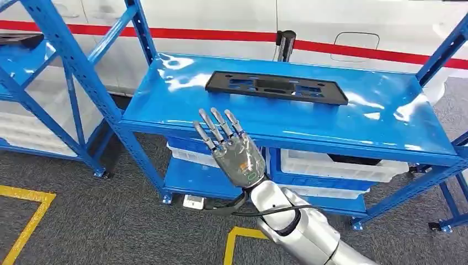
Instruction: Take the parts from the cabinet and place them on the table.
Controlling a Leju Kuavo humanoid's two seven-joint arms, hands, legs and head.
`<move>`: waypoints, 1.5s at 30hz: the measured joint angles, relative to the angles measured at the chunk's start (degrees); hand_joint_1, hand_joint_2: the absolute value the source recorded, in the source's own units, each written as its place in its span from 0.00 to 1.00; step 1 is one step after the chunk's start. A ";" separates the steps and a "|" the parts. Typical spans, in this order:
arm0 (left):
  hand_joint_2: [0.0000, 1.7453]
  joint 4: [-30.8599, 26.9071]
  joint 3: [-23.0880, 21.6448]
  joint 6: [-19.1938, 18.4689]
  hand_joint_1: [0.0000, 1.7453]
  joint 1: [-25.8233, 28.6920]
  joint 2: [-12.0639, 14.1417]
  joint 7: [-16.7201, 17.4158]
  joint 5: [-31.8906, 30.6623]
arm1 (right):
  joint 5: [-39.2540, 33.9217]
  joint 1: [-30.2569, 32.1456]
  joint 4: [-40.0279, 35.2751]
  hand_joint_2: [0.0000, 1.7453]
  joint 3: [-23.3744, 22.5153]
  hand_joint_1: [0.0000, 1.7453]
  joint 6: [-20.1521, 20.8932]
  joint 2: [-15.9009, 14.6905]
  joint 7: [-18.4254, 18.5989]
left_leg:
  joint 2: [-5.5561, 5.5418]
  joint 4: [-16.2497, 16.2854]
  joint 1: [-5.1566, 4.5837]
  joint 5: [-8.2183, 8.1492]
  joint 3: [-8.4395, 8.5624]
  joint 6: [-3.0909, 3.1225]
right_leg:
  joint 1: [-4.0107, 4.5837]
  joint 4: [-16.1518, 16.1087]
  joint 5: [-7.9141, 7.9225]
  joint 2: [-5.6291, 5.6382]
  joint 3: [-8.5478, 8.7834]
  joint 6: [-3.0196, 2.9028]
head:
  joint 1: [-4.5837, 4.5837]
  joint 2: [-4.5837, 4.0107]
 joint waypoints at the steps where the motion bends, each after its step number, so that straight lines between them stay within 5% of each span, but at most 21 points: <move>1: 0.00 0.00 -0.02 -0.02 0.00 -0.01 0.00 0.09 -0.11 | 0.00 -0.02 0.00 1.00 -0.04 0.00 0.73 -0.06 0.74 | 0.04 0.36 0.08 -0.44 0.05 -0.16 | -0.15 0.20 -0.16 0.07 0.55 -0.40 | 0.00 0.02; 3: 0.00 -0.04 -0.09 -0.02 0.00 -0.36 0.04 0.22 -0.35 | 0.00 -0.04 0.00 1.00 -0.07 0.00 1.66 -0.11 1.57 | 0.42 1.90 0.57 -1.50 0.05 -0.94 | -0.39 0.18 -0.59 0.19 1.62 -1.06 | -0.02 0.00; 5: 0.00 -0.02 -0.13 -0.20 0.00 -0.53 -0.09 0.22 -0.55 | 0.00 0.04 0.11 1.00 -0.04 0.00 2.49 -0.09 2.09 | 0.61 9.41 0.63 -4.24 -4.53 -1.45 | -0.28 0.19 -1.30 0.17 2.15 -1.88 | -0.26 0.00; 7: 0.00 -0.02 -0.13 -0.20 0.00 -0.31 -0.13 0.22 -0.55 | 0.00 0.52 0.63 1.00 0.00 0.00 3.21 -0.09 2.16 | 0.63 15.81 0.67 -7.05 -9.50 -1.69 | -0.16 0.20 -2.05 0.22 2.72 -1.92 | -0.26 0.00; 8: 0.00 -0.02 -0.11 -0.18 0.00 -0.27 -0.13 0.22 -0.57 | 0.00 0.75 0.90 1.00 0.00 0.00 3.34 -0.09 2.16 | 0.63 15.91 0.68 -6.39 -10.58 -1.64 | -0.16 0.20 -2.45 0.26 3.14 -1.87 | -0.26 0.00; 9: 0.00 -0.02 -0.11 -0.17 0.00 -0.24 -0.13 0.22 -0.57 | 0.00 0.88 1.11 1.00 0.00 0.00 3.47 -0.09 2.16 | 0.64 13.78 0.70 -4.24 -10.52 -1.55 | -0.16 0.21 -2.86 0.34 3.70 -1.77 | -0.28 0.00; 11: 0.00 -0.04 -0.11 -0.17 0.00 -0.27 -0.11 0.20 -0.57 | 0.00 0.90 1.42 1.00 0.00 0.00 3.73 -0.07 2.16 | 0.72 3.88 0.82 3.10 -7.34 -1.31 | -0.17 0.19 -3.91 0.35 5.32 -1.41 | -0.28 0.00; 12: 0.00 -0.04 -0.11 -0.17 0.00 -0.23 -0.11 0.17 -0.57 | 0.00 0.92 1.57 1.00 -0.02 0.00 3.73 -0.04 2.14 | 0.77 1.32 0.77 5.12 -6.13 -1.02 | -0.19 0.04 -4.44 0.24 5.79 -1.11 | -0.22 0.02; 14: 0.00 -0.04 -0.13 -0.20 0.00 -0.30 -0.15 0.06 -0.57 | 0.00 0.67 2.05 1.00 0.00 0.00 3.91 0.13 2.12 | 0.96 2.02 -0.07 0.52 -7.02 -0.19 | 0.11 -0.33 -4.95 0.32 6.56 -0.29 | -0.33 0.02; 16: 0.00 -0.04 -0.09 -0.07 0.00 0.00 -0.13 0.04 -0.57 | 0.00 0.67 2.36 1.00 0.00 0.00 3.95 0.26 1.90 | 0.76 1.61 -0.14 3.35 -6.26 0.70 | 0.34 -0.45 -5.76 0.23 6.96 0.43 | -0.13 0.00; 18: 0.00 -0.04 -0.09 0.15 0.00 -0.10 -0.15 -0.02 -0.59 | 0.00 0.62 2.51 1.00 -0.11 0.00 3.95 0.20 1.77 | 0.87 0.95 0.38 3.78 -4.94 1.30 | 0.44 0.96 -6.68 0.18 7.25 0.92 | -0.11 0.00; 22: 0.00 -0.05 -0.09 0.15 0.00 -0.29 -0.15 -0.20 -0.59 | 0.00 0.95 3.06 1.00 -0.07 0.00 3.97 0.17 1.13 | 0.72 0.90 -0.06 3.16 -4.83 2.36 | 0.44 17.52 -12.41 0.19 -3.22 0.19 | -0.07 0.00; 24: 0.00 -0.04 -0.09 0.15 0.00 -0.18 -0.15 -0.20 -0.68 | 0.00 1.15 3.41 1.00 -0.07 0.00 4.00 0.15 1.11 | 0.43 0.91 -0.34 2.67 -4.34 2.41 | 0.47 17.60 -10.52 0.19 -5.06 0.95 | -0.09 0.00; 26: 0.00 -0.04 -0.09 0.15 0.00 -0.15 -0.22 -0.20 -0.68 | 0.00 1.11 3.56 1.00 -0.09 0.00 4.00 0.15 1.11 | 0.20 0.91 -0.61 2.00 -3.36 2.36 | 0.64 8.48 -5.20 0.19 -2.02 1.71 | -0.04 0.00; 28: 0.00 -0.02 -0.09 0.13 0.00 -0.20 -0.39 -0.20 -0.68 | 0.00 1.10 3.69 1.00 -0.09 0.00 4.00 0.15 1.11 | -0.01 1.06 -1.23 1.11 -2.69 1.98 | 1.40 1.27 -1.49 0.23 0.78 0.65 | -0.13 0.00; 31: 0.00 -0.02 -0.09 0.09 0.00 -0.21 -0.39 -0.31 -0.68 | 0.00 1.05 3.80 1.00 -0.09 0.00 4.24 0.26 0.94 | -0.10 0.90 -0.95 0.58 -2.49 1.36 | 1.34 1.05 -1.31 0.25 0.99 -0.34 | -0.16 0.00; 33: 0.00 -0.11 -0.09 0.35 0.00 -0.26 -0.26 -0.24 -0.85 | 0.00 0.94 3.80 1.00 -0.09 0.00 4.84 0.68 0.87 | -0.03 1.65 -0.53 -0.01 -2.53 0.65 | 0.07 0.12 -0.90 0.30 1.87 -1.14 | -0.11 0.02; 34: 0.00 -0.09 -0.09 0.91 0.00 -0.25 -0.33 -0.13 -1.20 | 0.00 0.85 3.82 1.00 -0.11 0.00 5.26 0.85 0.85 | 0.13 1.85 -0.60 1.04 -2.59 -0.10 | 1.01 0.65 -1.14 0.37 1.93 -0.97 | -0.34 0.00; 35: 0.00 -0.09 -0.09 1.44 0.00 -0.43 -0.37 0.15 -1.33 | 0.00 0.74 3.85 1.00 -0.11 0.00 5.90 1.12 0.80 | 0.07 0.86 -0.67 -0.17 -1.78 0.01 | 0.79 0.69 -1.51 0.43 2.07 -1.00 | -0.26 0.00; 36: 0.00 -0.11 -0.13 1.98 0.00 -0.50 -0.37 0.35 -1.68 | 0.00 0.62 3.95 1.00 -0.20 0.00 6.77 1.24 0.80 | 0.10 0.68 -0.59 0.81 -1.75 1.42 | 1.12 0.74 -1.56 0.42 2.18 -0.93 | -0.42 0.02; 45: 0.00 -0.11 -1.12 2.99 0.00 -0.59 -0.35 1.09 -3.58 | 0.00 -0.75 11.37 1.00 -2.51 0.00 8.81 2.49 6.27 | 0.33 0.37 -0.44 0.32 -1.58 0.96 | 1.32 0.71 -1.63 0.46 2.11 -1.03 | -0.37 0.00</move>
